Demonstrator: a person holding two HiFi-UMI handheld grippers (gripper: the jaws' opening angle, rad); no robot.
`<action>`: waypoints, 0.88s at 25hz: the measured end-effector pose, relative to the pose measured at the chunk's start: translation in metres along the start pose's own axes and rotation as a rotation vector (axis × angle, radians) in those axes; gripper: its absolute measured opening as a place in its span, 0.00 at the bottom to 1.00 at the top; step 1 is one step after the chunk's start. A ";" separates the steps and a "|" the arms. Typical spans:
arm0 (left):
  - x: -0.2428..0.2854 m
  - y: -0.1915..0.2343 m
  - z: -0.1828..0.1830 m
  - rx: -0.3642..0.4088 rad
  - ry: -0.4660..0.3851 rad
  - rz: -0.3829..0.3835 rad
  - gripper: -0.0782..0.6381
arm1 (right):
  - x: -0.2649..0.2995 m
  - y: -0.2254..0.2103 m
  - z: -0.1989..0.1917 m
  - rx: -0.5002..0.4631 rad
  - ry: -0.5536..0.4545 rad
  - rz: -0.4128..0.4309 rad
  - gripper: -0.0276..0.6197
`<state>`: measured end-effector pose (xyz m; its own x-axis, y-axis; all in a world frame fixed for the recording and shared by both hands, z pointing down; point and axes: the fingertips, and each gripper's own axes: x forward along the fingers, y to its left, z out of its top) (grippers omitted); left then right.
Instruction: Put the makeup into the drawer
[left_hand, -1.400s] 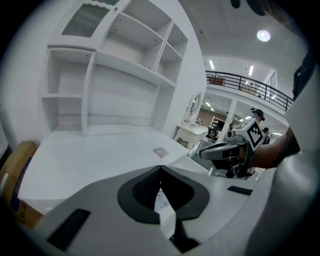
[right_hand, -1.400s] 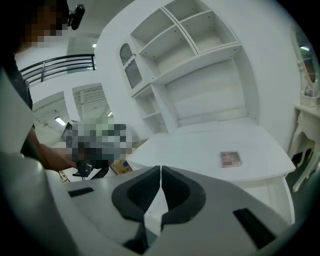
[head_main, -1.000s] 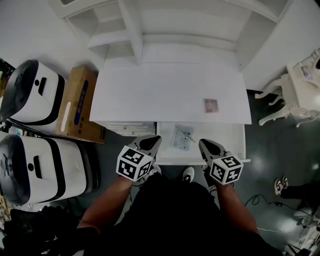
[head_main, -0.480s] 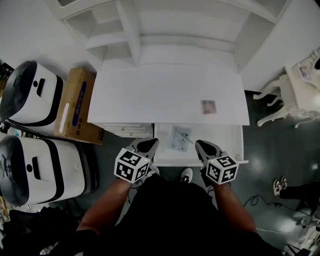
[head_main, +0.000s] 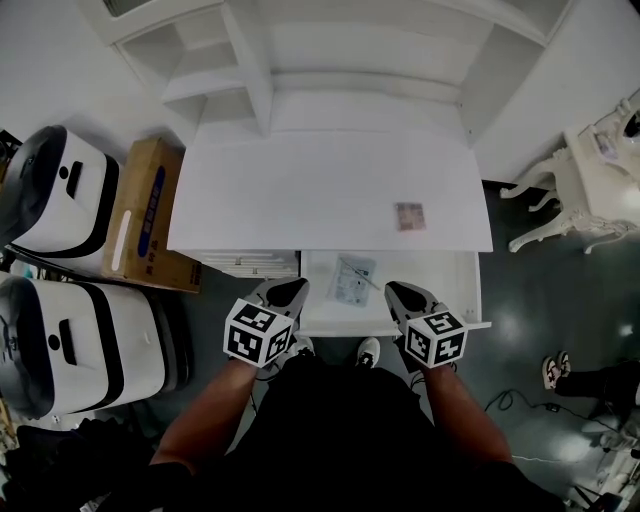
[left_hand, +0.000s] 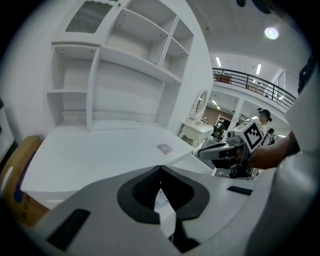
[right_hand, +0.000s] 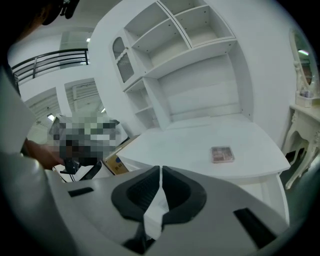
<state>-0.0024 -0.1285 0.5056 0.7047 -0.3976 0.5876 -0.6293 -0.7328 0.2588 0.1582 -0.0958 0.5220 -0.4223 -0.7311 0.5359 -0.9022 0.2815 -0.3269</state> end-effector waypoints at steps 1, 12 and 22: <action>0.001 0.001 -0.001 0.002 0.003 0.003 0.12 | 0.002 -0.004 -0.001 -0.012 0.007 -0.010 0.10; 0.011 0.021 -0.026 -0.043 0.095 0.054 0.12 | 0.061 -0.094 -0.009 -0.294 0.163 -0.215 0.23; 0.010 0.031 -0.043 -0.116 0.137 0.084 0.12 | 0.133 -0.149 -0.019 -0.666 0.451 -0.087 0.46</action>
<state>-0.0286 -0.1316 0.5527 0.6021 -0.3699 0.7075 -0.7231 -0.6284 0.2869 0.2349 -0.2231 0.6568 -0.2152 -0.4864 0.8468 -0.7367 0.6501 0.1863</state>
